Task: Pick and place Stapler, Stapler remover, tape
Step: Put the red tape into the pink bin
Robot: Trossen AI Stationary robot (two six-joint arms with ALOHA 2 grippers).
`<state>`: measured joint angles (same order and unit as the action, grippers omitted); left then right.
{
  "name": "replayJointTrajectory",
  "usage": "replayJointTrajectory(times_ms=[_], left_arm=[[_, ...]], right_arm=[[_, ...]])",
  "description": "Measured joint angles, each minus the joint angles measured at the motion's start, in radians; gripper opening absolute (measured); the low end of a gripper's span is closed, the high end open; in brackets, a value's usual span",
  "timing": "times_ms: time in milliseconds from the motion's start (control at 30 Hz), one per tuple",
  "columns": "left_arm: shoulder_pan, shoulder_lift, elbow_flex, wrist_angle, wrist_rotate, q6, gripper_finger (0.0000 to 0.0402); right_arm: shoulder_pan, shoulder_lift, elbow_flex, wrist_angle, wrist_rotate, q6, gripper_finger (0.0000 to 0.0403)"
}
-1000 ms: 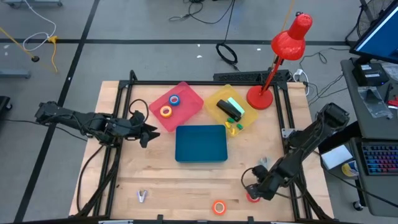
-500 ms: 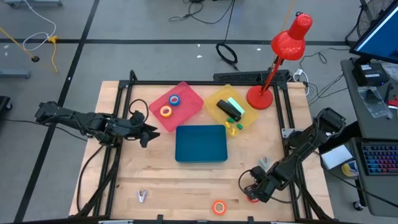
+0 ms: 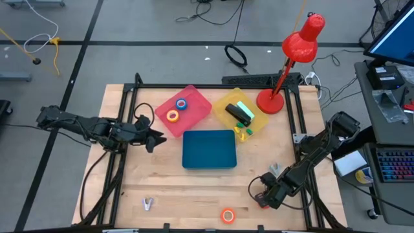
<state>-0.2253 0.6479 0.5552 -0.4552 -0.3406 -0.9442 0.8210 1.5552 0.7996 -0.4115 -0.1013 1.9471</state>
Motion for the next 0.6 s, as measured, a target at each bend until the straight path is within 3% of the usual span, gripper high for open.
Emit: replayJointTrajectory(times_ms=[100, 233, 433, 600], left_arm=[[0.000, 0.000, 0.000, 0.041, -0.001, -0.019, 0.0232], [0.000, 0.030, 0.000, 0.179, 0.002, -0.018, 0.0232], [0.000, 0.161, 0.000, 0.544, 0.062, 0.100, 0.0232], [0.000, 0.304, 0.001, 0.857, 0.122, 0.167, 0.0232]], right_arm=[[-0.020, -0.027, -0.003, 0.025, 0.018, -0.043, 0.0029], [-0.088, -0.110, -0.003, 0.110, 0.122, -0.148, 0.0029], [-0.260, -0.287, -0.002, 0.312, 0.335, -0.454, 0.0029], [-0.418, -0.359, -0.001, 0.580, 0.362, -0.714, 0.0029]])
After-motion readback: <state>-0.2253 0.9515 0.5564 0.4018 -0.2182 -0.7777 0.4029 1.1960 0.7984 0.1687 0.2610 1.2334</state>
